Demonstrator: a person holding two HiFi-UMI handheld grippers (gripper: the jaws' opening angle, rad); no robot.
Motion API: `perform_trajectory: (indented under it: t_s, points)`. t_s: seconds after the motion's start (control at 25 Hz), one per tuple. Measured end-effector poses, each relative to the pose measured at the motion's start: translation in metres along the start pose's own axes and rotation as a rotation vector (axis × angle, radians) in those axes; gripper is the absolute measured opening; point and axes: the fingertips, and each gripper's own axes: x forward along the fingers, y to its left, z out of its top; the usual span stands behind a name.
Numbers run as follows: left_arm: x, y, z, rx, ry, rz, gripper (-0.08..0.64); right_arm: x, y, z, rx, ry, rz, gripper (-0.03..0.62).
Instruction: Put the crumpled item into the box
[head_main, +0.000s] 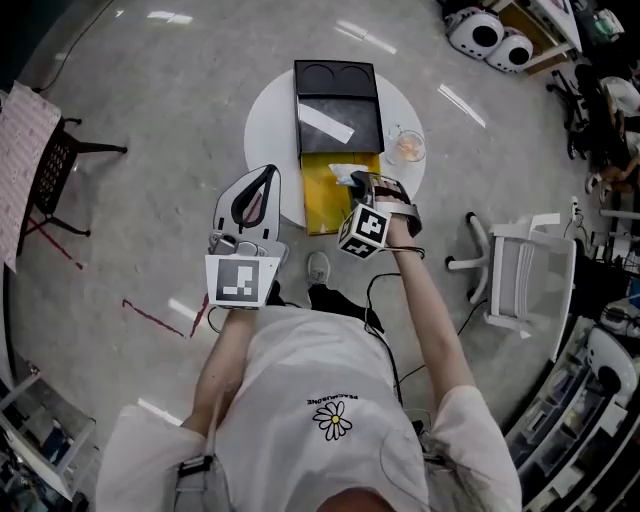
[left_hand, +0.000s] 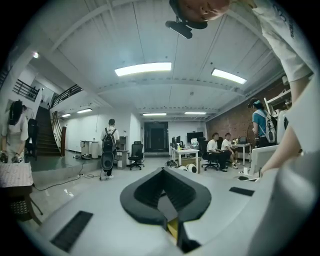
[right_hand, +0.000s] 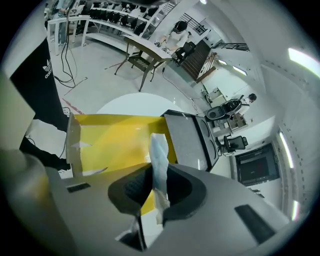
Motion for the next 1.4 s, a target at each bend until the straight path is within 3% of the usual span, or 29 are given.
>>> perform_trajectory:
  t_s: [0.28,0.6,0.64,0.76,1.0,1.4]
  points:
    - [-0.005,0.007,-0.01,0.007,0.039,0.02,0.0,0.027,0.02,-0.01,0.004,0.046,0.026,0.051]
    - [-0.011,0.011,-0.019,-0.005,0.056,0.038,0.0,0.031,0.024,0.005,0.185,0.003,0.084,0.078]
    - [-0.011,0.011,-0.02,-0.007,0.057,0.038,0.0,0.033,0.027,0.005,0.2,0.016,0.113,0.096]
    - [-0.013,0.011,-0.02,-0.007,0.056,0.037,0.0,0.033,0.044,0.007,0.247,0.041,0.249,0.264]
    - [-0.015,0.012,-0.02,-0.013,0.053,0.038,0.0,0.026,0.06,0.014,0.212,0.035,0.355,0.33]
    - [-0.016,0.01,-0.015,-0.011,0.031,0.024,0.0,0.016,0.052,0.012,0.17,0.029,0.332,0.328]
